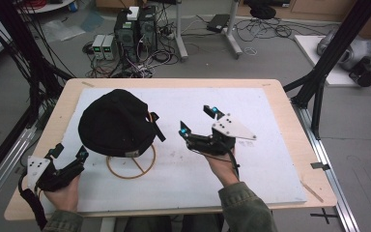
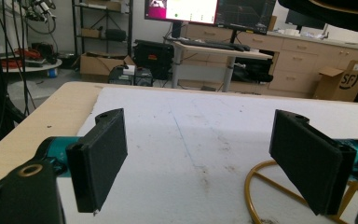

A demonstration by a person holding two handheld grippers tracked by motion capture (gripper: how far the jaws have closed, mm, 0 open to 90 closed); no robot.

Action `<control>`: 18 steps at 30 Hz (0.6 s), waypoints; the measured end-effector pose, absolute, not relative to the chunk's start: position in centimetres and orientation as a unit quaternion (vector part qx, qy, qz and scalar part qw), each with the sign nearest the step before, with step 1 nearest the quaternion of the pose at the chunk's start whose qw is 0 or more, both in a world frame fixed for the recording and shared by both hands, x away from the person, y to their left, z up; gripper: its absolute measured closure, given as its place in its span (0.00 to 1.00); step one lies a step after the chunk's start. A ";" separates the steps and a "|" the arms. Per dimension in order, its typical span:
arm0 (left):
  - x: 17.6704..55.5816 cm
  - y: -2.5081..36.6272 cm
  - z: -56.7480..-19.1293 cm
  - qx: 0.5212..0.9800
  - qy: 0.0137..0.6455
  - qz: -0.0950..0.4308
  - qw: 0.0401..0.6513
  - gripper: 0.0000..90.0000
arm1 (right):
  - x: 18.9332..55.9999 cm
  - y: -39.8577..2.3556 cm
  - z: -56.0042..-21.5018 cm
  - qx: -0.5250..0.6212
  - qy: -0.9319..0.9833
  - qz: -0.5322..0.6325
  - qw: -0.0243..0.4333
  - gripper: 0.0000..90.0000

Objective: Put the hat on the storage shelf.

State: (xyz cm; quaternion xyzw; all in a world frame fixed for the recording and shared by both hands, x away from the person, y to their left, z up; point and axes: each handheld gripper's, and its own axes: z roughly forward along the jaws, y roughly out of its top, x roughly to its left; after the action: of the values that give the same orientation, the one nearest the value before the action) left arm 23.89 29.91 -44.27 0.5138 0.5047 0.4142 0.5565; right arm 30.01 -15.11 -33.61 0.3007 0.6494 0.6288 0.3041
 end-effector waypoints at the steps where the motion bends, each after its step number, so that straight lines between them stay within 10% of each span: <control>1: 23.9 29.9 -44.3 0.515 0.504 0.415 0.556 0.21 | 29.9 -15.8 -33.9 0.305 0.649 0.625 0.308 0.13; 18: 23.8 29.1 -44.3 0.523 0.500 0.411 0.555 0.21 | 28.0 -25.0 -38.3 0.393 0.598 0.606 0.348 0.13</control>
State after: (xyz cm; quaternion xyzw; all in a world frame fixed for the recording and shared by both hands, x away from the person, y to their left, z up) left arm 23.82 29.13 -44.34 0.5234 0.4996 0.4106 0.5549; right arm 28.04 -24.98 -38.35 0.3929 0.5978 0.6057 0.3484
